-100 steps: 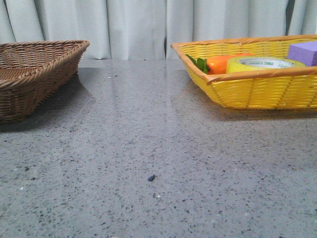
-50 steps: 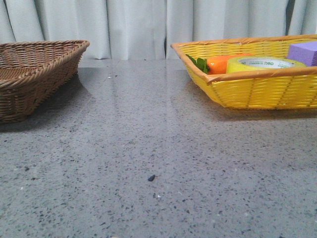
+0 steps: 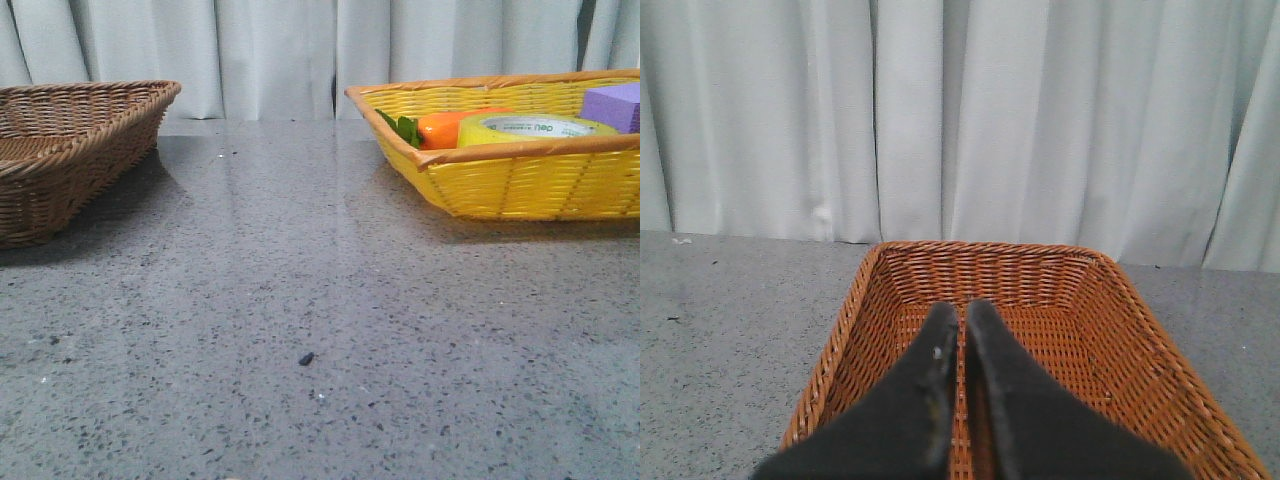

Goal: Transfer tape with both arms

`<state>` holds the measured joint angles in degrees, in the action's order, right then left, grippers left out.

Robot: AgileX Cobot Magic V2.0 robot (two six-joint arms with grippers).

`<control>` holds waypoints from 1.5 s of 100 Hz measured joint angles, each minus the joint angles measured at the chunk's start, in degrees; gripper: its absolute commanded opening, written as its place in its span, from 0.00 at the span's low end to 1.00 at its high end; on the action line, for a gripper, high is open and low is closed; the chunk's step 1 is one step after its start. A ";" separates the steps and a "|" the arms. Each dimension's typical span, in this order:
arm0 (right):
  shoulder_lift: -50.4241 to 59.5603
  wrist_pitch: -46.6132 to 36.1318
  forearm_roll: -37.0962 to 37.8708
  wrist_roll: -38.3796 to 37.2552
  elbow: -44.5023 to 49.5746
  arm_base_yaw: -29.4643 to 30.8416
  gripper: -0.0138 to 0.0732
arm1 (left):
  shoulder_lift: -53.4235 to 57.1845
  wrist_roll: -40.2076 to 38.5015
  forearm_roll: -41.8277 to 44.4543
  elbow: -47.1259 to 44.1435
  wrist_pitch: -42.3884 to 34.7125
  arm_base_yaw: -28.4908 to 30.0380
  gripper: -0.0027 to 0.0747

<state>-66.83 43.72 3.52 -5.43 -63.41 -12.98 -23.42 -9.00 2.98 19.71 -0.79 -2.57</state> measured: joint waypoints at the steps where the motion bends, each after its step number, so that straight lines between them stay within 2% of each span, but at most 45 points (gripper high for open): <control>1: -1.05 0.24 0.00 0.00 -0.44 -0.25 0.54 | 0.00 0.00 0.00 0.00 0.00 0.00 0.01; 18: -13.51 6.02 -0.14 0.00 -10.86 -4.82 0.54 | 0.00 0.00 0.00 0.00 0.00 0.00 0.01; 39: -26.75 14.02 -0.25 0.00 -21.01 -5.60 0.54 | 0.00 0.00 0.00 0.00 0.00 0.00 0.01; 66: -35.78 16.65 -0.25 0.00 -25.69 -5.60 0.53 | 0.00 0.00 0.00 0.00 0.00 0.00 0.01; 76: -37.19 16.65 -0.25 0.00 -25.68 -5.60 0.44 | 0.00 0.00 0.00 0.00 0.00 0.00 0.01; 88: -37.91 16.76 -0.25 0.00 -25.68 -5.60 0.22 | 0.00 0.00 0.00 0.00 0.00 0.00 0.01; 100: -37.91 16.77 -0.70 0.00 -25.68 -5.60 0.08 | 0.00 0.00 0.00 0.00 0.00 0.00 0.01; 127: -38.01 17.28 -0.81 0.00 -26.32 -5.60 0.07 | 0.00 0.00 0.00 0.10 0.00 0.00 0.01; 150: -38.59 25.57 -0.81 0.65 -35.56 -5.60 0.07 | 0.00 0.00 0.00 0.10 0.00 0.00 0.01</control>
<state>-105.42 69.29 2.70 -4.78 -98.97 -18.58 -23.42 -9.00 2.98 19.81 -0.79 -2.57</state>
